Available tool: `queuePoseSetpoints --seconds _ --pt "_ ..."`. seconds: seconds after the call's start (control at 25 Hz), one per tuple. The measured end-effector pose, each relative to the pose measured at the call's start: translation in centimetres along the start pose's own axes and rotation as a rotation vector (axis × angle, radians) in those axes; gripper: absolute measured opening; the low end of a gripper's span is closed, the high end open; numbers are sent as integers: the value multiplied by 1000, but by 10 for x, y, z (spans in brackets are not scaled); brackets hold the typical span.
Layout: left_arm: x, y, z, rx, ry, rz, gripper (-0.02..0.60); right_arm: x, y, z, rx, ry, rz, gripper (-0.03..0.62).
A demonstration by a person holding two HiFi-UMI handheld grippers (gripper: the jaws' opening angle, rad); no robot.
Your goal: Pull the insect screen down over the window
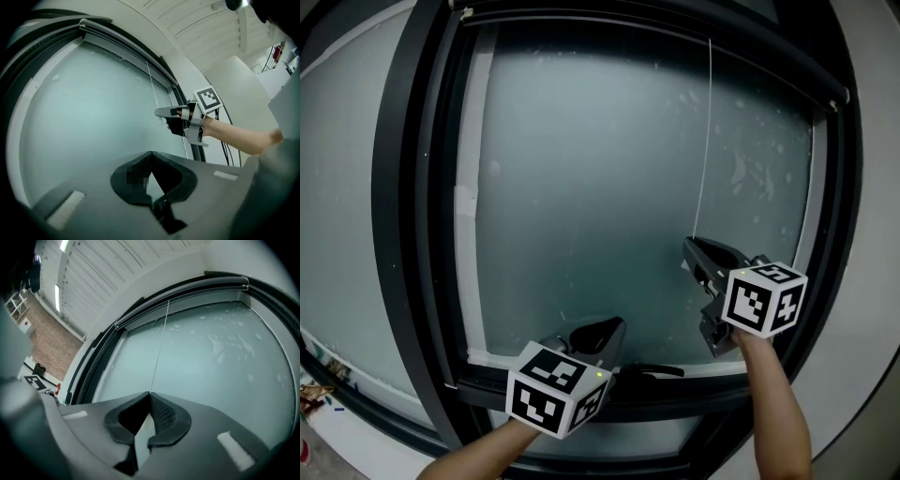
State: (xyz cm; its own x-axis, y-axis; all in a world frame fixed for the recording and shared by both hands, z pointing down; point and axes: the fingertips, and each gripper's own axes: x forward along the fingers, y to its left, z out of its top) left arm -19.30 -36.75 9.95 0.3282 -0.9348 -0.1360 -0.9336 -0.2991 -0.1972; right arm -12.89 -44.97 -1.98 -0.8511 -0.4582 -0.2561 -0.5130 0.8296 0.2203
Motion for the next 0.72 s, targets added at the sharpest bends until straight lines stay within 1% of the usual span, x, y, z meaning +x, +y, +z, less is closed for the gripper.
queuePoseSetpoints --seconds 0.08,0.16,0.28,0.44,0.6,0.72 --pt "1 1 -1 -4 -2 -10 14 1 4 -1 41 4 30 5" --pt "1 1 -1 -4 -5 -20 14 2 9 -1 64 6 43 5" --pt "0 0 6 9 -18 -19 14 3 12 -1 32 26 13 5" --pt "-4 -2 25 37 -43 9 14 1 14 -1 -3 66 -24 3" --pt "-9 -8 58 90 -80 54 14 -9 18 0 -13 63 -34 3" --pt "-12 -15 86 172 -112 105 14 -19 20 -1 -37 78 -38 3"
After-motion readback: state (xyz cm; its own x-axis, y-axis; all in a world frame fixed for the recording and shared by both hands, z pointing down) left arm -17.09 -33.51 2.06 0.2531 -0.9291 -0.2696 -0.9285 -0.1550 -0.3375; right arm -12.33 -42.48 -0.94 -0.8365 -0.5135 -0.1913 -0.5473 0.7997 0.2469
